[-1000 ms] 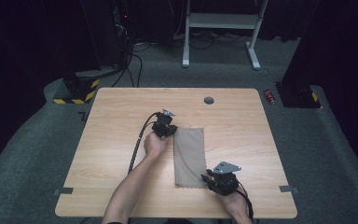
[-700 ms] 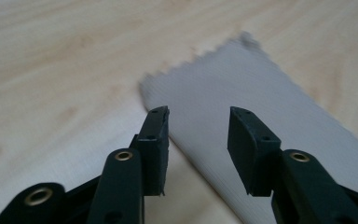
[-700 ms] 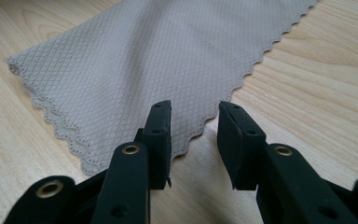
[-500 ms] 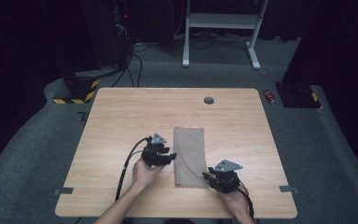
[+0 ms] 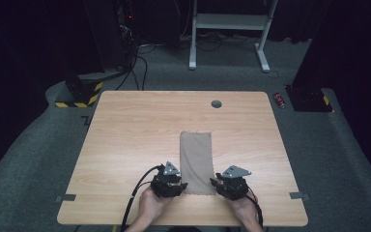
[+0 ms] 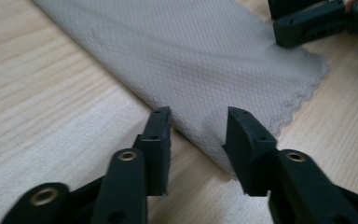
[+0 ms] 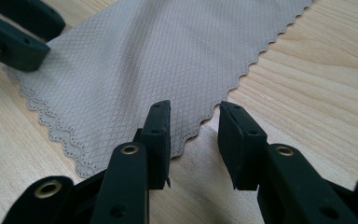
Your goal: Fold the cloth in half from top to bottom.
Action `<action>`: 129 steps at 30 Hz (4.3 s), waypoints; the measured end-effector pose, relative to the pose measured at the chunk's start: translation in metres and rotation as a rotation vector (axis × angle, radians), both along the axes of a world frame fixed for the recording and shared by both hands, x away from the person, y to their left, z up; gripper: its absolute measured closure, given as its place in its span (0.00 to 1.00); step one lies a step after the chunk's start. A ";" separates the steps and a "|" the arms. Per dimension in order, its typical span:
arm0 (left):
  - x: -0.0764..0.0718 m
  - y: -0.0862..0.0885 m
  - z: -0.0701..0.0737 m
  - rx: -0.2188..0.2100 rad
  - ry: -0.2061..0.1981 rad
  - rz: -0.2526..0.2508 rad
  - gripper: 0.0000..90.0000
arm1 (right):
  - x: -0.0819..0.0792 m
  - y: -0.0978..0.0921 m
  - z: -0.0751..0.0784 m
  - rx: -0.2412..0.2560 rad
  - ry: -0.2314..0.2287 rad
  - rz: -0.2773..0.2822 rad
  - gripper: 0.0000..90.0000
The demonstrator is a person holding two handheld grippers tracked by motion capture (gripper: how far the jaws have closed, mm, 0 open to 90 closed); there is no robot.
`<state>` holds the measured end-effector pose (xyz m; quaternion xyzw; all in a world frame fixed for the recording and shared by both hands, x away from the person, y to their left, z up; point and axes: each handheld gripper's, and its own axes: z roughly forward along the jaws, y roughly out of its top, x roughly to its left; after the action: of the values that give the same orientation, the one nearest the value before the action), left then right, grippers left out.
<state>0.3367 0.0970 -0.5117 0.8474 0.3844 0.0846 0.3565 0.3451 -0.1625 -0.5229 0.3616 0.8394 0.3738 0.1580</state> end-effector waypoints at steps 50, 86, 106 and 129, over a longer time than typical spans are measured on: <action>0.116 0.022 0.004 -0.066 -0.050 0.183 0.57 | 0.086 -0.007 0.014 0.078 0.086 -0.122 0.65; 0.179 0.008 0.000 0.042 -0.026 0.280 0.59 | 0.168 0.026 0.013 0.036 0.148 -0.256 0.71; 0.187 0.004 0.003 0.044 0.026 0.188 0.98 | 0.179 0.043 0.011 -0.026 0.125 -0.195 0.96; 0.192 0.015 0.013 -0.022 0.007 0.188 1.00 | 0.180 0.037 0.029 0.050 0.127 -0.193 0.99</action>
<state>0.5285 0.1123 -0.4982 0.8038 0.4645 0.1107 0.3548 0.5255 -0.1254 -0.4944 0.4674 0.7995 0.3540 0.1308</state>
